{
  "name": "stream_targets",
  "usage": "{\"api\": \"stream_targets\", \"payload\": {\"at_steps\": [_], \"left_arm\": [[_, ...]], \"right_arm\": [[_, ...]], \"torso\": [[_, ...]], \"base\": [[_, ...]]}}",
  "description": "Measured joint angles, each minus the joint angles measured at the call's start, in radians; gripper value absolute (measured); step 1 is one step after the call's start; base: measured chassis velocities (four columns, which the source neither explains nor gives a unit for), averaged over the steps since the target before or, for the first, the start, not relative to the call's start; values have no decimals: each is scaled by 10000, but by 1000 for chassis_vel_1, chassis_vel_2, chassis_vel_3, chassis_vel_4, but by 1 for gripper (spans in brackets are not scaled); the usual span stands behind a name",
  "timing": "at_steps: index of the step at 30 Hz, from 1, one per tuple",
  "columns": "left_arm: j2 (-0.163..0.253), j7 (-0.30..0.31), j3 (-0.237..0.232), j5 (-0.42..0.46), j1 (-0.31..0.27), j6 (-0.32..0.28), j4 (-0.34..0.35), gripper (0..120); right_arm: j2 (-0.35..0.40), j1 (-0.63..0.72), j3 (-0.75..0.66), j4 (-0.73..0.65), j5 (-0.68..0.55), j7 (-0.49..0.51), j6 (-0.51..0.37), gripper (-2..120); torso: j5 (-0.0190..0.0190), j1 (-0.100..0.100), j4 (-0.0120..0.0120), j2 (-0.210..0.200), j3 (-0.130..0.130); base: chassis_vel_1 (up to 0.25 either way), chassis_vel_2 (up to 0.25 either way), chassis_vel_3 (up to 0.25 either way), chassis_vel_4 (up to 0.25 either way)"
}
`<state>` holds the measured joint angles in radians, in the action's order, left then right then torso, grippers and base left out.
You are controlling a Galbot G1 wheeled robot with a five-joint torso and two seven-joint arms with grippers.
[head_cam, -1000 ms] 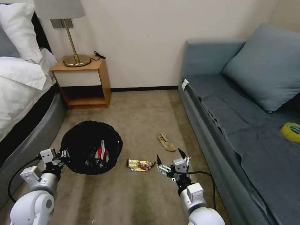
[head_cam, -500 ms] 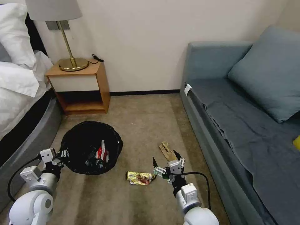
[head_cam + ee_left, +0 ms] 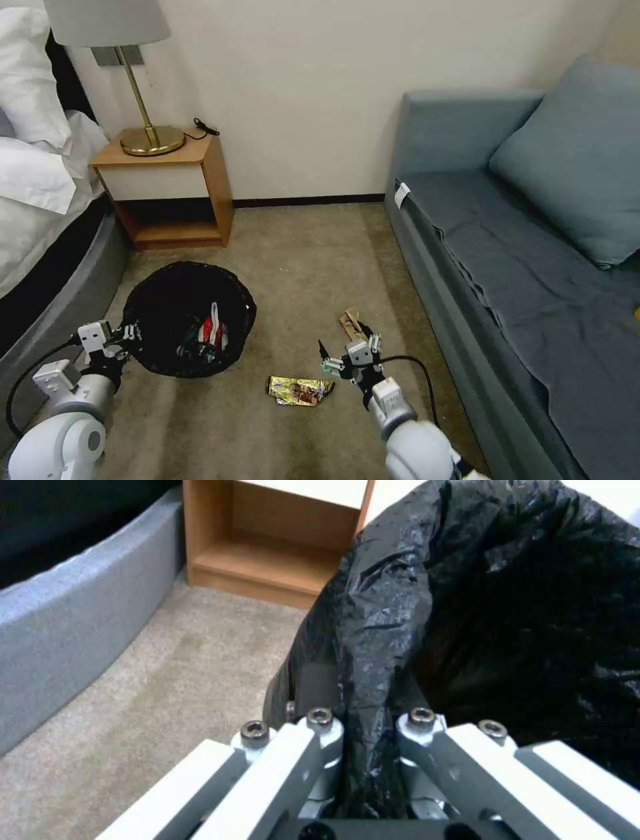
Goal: Pick up the trash bin, then pick up the garbage on the floor and place it into the trash bin.
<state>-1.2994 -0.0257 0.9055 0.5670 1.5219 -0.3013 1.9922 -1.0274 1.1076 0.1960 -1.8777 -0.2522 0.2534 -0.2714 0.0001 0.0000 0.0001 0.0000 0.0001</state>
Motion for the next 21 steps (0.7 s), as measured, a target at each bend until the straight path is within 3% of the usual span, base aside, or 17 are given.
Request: {"api": "stream_targets", "payload": {"at_steps": [8, 12, 21], "left_arm": [[-107, -105, -203, -141, 65, 182, -130, 4], [-131, -213, -191, -170, 39, 346, -443, 4], [101, -395, 84, -29, 29, 504, -794, 4]], "right_arm": [[667, -2379, 2194, 1106, -1806, -173, -873, 100], [883, -4719, 4171, 2064, -3007, -1209, -1661, 100], [327, -6191, 5624, 3969, -4660, -2602, -2753, 100]], "torso": [[-1, 0, -3, -1, 1], [-2, 0, 1, 0, 0], [-3, 0, -1, 0, 0]], "base": [[0, 0, 0, 0], [0, 0, 0, 0], [0, 0, 0, 0]]}}
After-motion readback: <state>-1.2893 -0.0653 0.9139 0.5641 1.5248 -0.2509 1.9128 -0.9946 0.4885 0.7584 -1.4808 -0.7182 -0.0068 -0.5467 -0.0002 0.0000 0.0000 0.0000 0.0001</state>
